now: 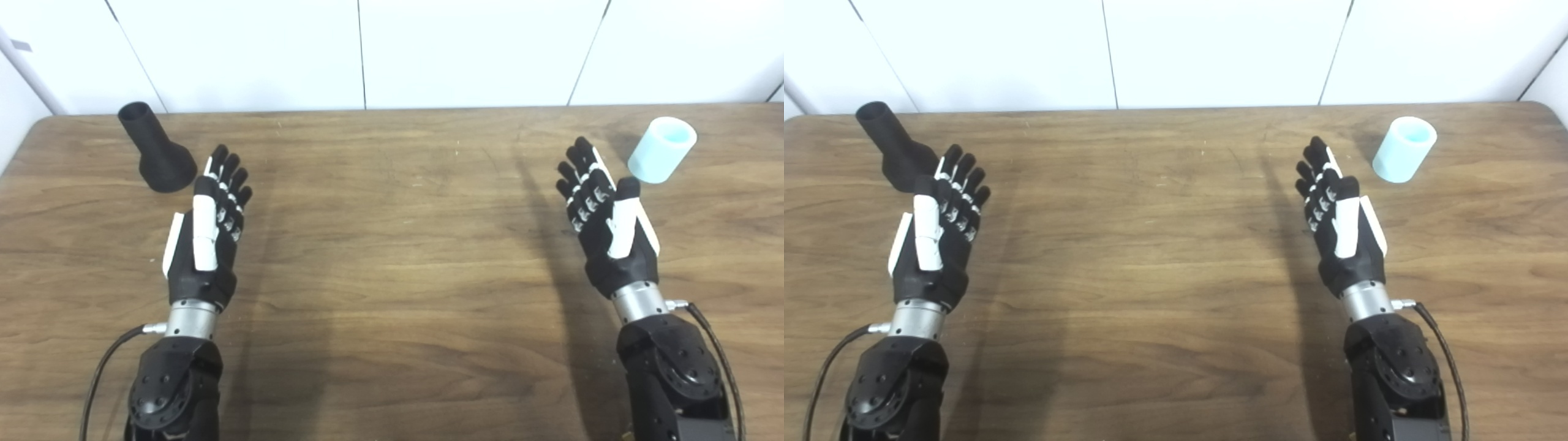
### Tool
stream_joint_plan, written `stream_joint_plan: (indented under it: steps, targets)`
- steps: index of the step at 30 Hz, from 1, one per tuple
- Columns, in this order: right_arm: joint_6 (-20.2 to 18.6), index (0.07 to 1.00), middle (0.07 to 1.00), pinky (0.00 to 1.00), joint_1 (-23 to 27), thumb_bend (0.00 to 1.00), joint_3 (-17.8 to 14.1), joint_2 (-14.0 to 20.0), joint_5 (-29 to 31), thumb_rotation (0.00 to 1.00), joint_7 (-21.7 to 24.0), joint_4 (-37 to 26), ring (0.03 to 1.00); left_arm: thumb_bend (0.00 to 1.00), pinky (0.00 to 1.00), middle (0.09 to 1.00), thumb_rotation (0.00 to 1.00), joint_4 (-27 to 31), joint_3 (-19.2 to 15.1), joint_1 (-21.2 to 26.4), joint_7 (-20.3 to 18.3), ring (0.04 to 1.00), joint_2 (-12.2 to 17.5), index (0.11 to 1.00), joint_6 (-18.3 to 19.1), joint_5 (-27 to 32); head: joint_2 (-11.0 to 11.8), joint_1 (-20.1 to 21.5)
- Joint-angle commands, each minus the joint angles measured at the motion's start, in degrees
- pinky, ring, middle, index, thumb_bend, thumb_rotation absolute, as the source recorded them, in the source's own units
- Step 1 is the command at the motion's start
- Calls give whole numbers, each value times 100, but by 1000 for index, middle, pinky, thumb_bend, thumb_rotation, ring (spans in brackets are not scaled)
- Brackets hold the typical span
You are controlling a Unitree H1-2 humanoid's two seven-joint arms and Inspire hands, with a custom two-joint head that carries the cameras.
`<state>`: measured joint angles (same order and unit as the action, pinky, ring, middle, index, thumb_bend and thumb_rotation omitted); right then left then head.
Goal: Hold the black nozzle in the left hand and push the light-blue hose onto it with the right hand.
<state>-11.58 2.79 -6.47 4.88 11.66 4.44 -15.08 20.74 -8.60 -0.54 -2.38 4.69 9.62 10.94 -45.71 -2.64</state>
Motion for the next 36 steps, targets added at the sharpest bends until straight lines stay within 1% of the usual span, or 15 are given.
stream_joint_plan:
  steps: [1,5,6,9,13,19,22,23,27,29,30,31,33,34,36]
  targets:
    - [343,1000,1000,1000,69,632,-43,-50,-48,1000,-74,-195,1000,601,1000,1000,969,185,-11,95,60,1000,35,1000,-377,-172,59,-14]
    - [529,1000,1000,1000,44,614,-66,-142,-7,1000,-127,-152,1000,607,1000,1000,973,150,-30,70,98,1000,29,992,-533,-242,84,-39]
    - [587,1000,1000,1000,22,601,-61,-164,3,1000,-119,-144,1000,613,1000,1000,967,159,-35,53,92,1000,37,990,-554,-224,173,-24]
    - [716,1000,1000,1000,-50,566,-47,-172,3,1000,-83,-168,1000,637,1000,1000,936,235,-28,-23,62,1000,64,992,-580,-165,298,24]
    - [792,1000,1000,1000,-152,546,-10,-163,-53,1000,-87,-244,1000,645,1000,1000,925,259,-22,-125,37,1000,105,994,-661,-173,395,55]
    - [783,1000,992,999,-276,563,62,-140,-184,1000,-108,-408,999,641,1000,1000,924,339,6,-225,62,1000,99,997,-665,-215,485,14]
    - [833,1000,985,988,-312,569,54,-76,-250,993,-99,-385,987,637,1000,1000,923,372,51,-270,79,1000,85,995,-666,-305,599,-24]
    - [848,998,982,981,-320,567,49,-59,-272,984,-101,-366,982,635,1000,1000,923,377,65,-280,79,1000,87,995,-669,-333,599,-24]
    - [918,982,961,952,-364,570,33,-43,-269,872,-96,-282,966,637,1000,1000,918,327,116,-322,67,1000,89,991,-719,-392,826,-95]
    - [968,972,958,949,-383,562,32,-47,-252,819,-91,-234,964,638,1000,1000,916,289,137,-342,59,1000,89,990,-750,-427,886,-123]
    - [1003,970,958,948,-388,556,28,-44,-238,805,-85,-199,963,637,1000,1000,916,267,152,-351,58,1000,88,989,-769,-453,963,-203]
    - [1029,969,956,946,-391,550,26,-40,-230,792,-81,-175,961,635,1000,1000,917,253,162,-356,58,1000,87,989,-783,-469,963,-203]
    - [1084,966,946,937,-397,549,-7,-12,-183,770,-67,-107,953,614,1000,1000,917,234,219,-374,64,1000,64,989,-818,-538,1097,-612]
    - [1104,965,945,936,-399,550,-23,4,-163,768,-58,-81,952,613,1000,1000,917,229,245,-380,69,1000,51,989,-833,-565,1113,-659]
    - [1209,961,940,928,-400,563,-85,101,-74,759,18,62,946,606,1000,1000,914,181,316,-393,76,1000,16,990,-890,-619,1253,-1066]
